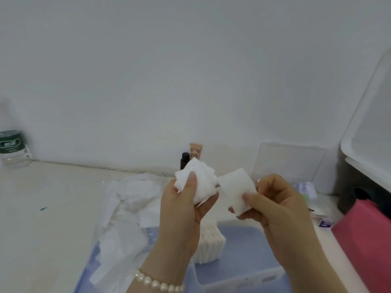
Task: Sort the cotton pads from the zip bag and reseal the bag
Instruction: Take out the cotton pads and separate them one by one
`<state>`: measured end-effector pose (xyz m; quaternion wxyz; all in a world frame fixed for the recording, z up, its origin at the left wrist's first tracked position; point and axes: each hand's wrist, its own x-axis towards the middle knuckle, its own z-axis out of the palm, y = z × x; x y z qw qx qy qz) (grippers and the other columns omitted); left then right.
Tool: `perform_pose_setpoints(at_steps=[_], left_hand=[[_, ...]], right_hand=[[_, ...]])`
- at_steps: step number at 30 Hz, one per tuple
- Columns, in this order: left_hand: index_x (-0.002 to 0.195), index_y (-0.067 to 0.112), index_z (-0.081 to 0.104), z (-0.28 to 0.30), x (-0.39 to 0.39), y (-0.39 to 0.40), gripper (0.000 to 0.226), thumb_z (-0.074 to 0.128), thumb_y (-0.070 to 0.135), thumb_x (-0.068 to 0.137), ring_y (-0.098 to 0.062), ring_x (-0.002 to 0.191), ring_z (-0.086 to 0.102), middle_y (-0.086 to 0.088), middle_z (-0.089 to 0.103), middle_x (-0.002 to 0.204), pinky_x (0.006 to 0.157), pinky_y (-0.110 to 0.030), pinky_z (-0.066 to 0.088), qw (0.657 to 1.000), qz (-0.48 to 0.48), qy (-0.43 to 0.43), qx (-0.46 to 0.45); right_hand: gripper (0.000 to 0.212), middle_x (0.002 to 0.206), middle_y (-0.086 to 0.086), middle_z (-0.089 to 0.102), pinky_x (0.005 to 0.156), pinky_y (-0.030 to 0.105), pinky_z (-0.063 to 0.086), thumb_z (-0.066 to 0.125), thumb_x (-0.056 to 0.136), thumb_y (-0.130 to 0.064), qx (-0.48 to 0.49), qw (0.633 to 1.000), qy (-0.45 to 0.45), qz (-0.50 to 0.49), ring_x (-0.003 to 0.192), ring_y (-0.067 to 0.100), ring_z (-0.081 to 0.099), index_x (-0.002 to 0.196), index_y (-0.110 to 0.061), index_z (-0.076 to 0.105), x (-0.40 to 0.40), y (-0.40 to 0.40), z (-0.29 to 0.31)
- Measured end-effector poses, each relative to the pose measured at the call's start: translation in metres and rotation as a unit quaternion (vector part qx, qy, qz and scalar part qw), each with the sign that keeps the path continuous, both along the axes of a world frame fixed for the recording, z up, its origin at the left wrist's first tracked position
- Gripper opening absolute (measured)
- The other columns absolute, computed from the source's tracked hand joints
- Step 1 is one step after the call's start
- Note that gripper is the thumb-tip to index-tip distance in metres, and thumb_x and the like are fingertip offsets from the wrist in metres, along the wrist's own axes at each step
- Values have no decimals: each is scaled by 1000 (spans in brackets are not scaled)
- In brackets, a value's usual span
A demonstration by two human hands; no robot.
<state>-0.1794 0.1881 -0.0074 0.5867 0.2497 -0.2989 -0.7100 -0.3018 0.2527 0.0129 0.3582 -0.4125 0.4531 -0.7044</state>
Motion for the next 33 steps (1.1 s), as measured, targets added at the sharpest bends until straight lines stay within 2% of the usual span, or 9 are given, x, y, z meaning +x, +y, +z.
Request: perform_pose_setpoints(at_steps=[2, 5, 9, 12, 17, 21, 25, 30, 33], left_hand=[[117, 4, 57, 0, -3, 4, 29, 53, 18, 91, -26, 96, 69, -15, 67, 110, 65, -31, 58, 1000, -9, -16, -21], [121, 4, 55, -3, -9, 9, 32, 55, 14, 91, -32, 99, 66, -20, 65, 113, 70, -38, 59, 998, -55, -15, -31], [116, 1, 58, 1, -14, 15, 39, 64, 10, 78, -30, 83, 67, -22, 69, 99, 65, -38, 56, 990, -126, 1, -63], [114, -1, 58, 4, -14, 17, 44, 53, 20, 75, -29, 80, 69, -21, 71, 95, 65, -37, 57, 986, -150, 32, -63], [117, 0, 60, 2, -12, 15, 42, 34, 28, 99, -27, 77, 65, -18, 69, 94, 61, -34, 51, 985, -172, 9, -27], [112, 0, 62, 2, -13, 15, 46, 35, 34, 97, -22, 65, 58, -14, 65, 81, 54, -29, 38, 982, -186, 8, -16], [98, 6, 71, 4, -14, 16, 59, 40, 53, 80, -25, 70, 59, -16, 69, 83, 65, -34, 38, 982, -188, 13, -17], [111, -1, 56, 2, -15, 17, 42, 53, 26, 79, -19, 61, 56, -11, 63, 72, 50, -27, 41, 987, -149, -22, -53], [118, -2, 56, 1, -14, 15, 43, 52, 21, 81, -25, 80, 67, -16, 70, 93, 64, -32, 55, 987, -150, 0, -54]], right_hand=[[31, 59, 6, 61, 44, 25, 51, 86, 53, -14, -55, 994, -65, 64, 56, 30, 66, 54, -18, 55, 3, 3, 2], [42, 65, 8, 67, 46, 26, 53, 92, 33, -35, -67, 991, -85, 77, 59, 25, 67, 58, -17, 64, 12, 1, 0], [7, 68, 7, 71, 57, 38, 59, 78, 58, -11, -21, 998, 15, -49, 67, 29, 68, 60, -13, 71, 22, -5, -8], [25, 66, 5, 71, 61, 36, 59, 72, 69, 7, -24, 991, 76, -108, 64, 20, 68, 60, -16, 71, 25, -6, -9], [30, 62, 6, 68, 45, 23, 50, 71, 70, 10, -39, 986, 118, -113, 51, 21, 63, 58, -18, 69, 26, -4, -6], [29, 56, 6, 65, 42, 20, 46, 69, 73, 10, -41, 980, 151, -119, 42, 18, 59, 61, -16, 67, 30, -2, -3], [31, 55, 6, 65, 41, 18, 46, 69, 74, 10, -43, 980, 149, -125, 40, 16, 59, 60, -18, 67, 30, -2, -5], [29, 57, 5, 65, 41, 17, 45, 69, 75, 7, -41, 979, 161, -119, 42, 14, 57, 62, -19, 68, 29, -1, -5], [25, 60, -1, 63, 43, 18, 43, 74, 73, -1, -24, 966, 198, -163, 44, 16, 54, 65, -23, 67, 24, -3, -8]])
